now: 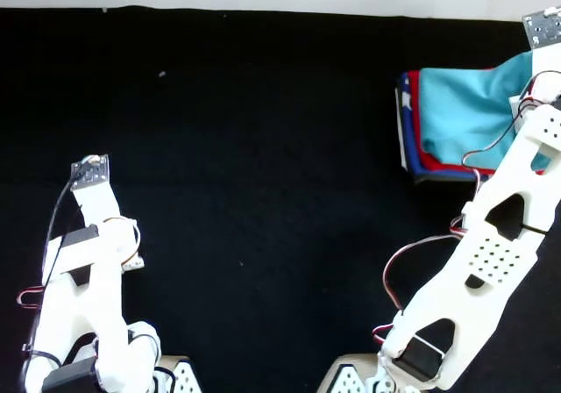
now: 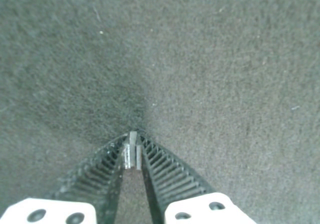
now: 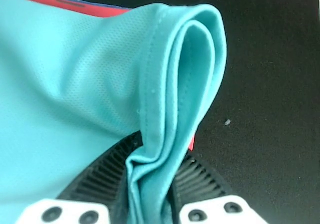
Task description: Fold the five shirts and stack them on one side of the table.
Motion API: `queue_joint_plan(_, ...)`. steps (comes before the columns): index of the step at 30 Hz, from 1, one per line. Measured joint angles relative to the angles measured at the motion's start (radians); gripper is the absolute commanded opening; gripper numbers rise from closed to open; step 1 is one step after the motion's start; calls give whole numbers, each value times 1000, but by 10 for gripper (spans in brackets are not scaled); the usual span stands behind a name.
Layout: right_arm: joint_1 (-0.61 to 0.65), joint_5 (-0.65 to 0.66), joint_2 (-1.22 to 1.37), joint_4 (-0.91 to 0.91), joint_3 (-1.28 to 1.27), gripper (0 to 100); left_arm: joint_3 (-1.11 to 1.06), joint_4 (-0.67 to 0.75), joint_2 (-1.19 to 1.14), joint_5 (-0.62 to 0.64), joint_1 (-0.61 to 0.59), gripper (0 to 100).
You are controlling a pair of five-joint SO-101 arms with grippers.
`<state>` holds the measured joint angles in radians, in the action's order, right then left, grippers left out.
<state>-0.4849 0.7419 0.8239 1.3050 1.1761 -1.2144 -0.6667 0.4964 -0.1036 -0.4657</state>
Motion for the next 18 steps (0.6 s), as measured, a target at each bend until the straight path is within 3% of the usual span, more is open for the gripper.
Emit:
queue_joint_plan(3, 0, 0, 0, 0, 0, 241, 0, 0, 0, 0, 0, 10)
queue_joint_plan(5, 0, 0, 0, 0, 0, 294, 0, 0, 0, 0, 0, 10)
queue_joint_plan(15, 0, -41, 0, -71, 3, 293, 0, 0, 0, 0, 0, 10)
queue_joint_plan(18, 0, -144, 0, -87, 15, 170, 0, 0, 0, 0, 0, 10)
